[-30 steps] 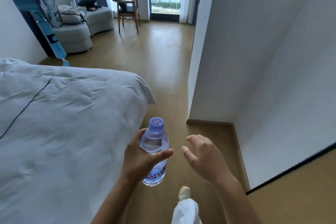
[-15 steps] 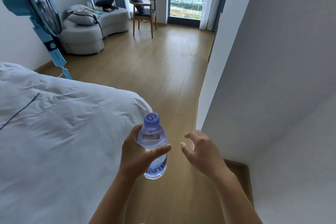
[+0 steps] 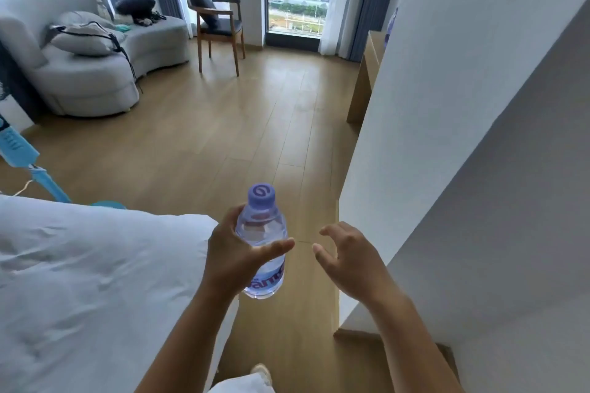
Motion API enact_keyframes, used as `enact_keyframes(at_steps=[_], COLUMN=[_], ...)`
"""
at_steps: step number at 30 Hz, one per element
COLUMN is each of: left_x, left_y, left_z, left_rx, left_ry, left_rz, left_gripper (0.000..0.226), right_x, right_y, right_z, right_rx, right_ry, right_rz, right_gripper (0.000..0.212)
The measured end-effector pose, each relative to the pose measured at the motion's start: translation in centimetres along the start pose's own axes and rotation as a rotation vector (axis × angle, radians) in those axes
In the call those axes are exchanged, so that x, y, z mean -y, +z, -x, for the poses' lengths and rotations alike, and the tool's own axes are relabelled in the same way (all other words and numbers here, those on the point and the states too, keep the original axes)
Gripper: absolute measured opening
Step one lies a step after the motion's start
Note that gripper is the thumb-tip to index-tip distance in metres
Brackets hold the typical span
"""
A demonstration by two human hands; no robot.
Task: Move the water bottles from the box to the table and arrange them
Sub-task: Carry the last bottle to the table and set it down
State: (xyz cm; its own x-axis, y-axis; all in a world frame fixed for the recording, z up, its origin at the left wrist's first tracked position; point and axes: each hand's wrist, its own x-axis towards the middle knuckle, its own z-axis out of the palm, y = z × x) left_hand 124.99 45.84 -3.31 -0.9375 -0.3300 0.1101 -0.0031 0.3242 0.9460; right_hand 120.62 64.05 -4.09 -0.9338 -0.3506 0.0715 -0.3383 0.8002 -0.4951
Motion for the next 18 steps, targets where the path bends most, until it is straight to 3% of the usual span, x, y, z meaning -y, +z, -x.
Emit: enact_keyframes(at_steps=[7, 18], left_x=[0.8, 3.8], left_y=[0.4, 5.0], left_z=[-13.7, -33.4], left_rx=[0.042, 0.039], left_ry=[0.015, -0.015], left_rz=[0.047, 0.041], left_gripper=[0.068, 0.049], right_x=[-1.1, -6.0], right_y=[-0.5, 0.7], right_z=[-11.7, -32.7], right_rx=[-0.019, -0.014], right_ry=[0.100, 0.071], right_rz=[0.003, -0.041], right_gripper=[0.034, 0.036])
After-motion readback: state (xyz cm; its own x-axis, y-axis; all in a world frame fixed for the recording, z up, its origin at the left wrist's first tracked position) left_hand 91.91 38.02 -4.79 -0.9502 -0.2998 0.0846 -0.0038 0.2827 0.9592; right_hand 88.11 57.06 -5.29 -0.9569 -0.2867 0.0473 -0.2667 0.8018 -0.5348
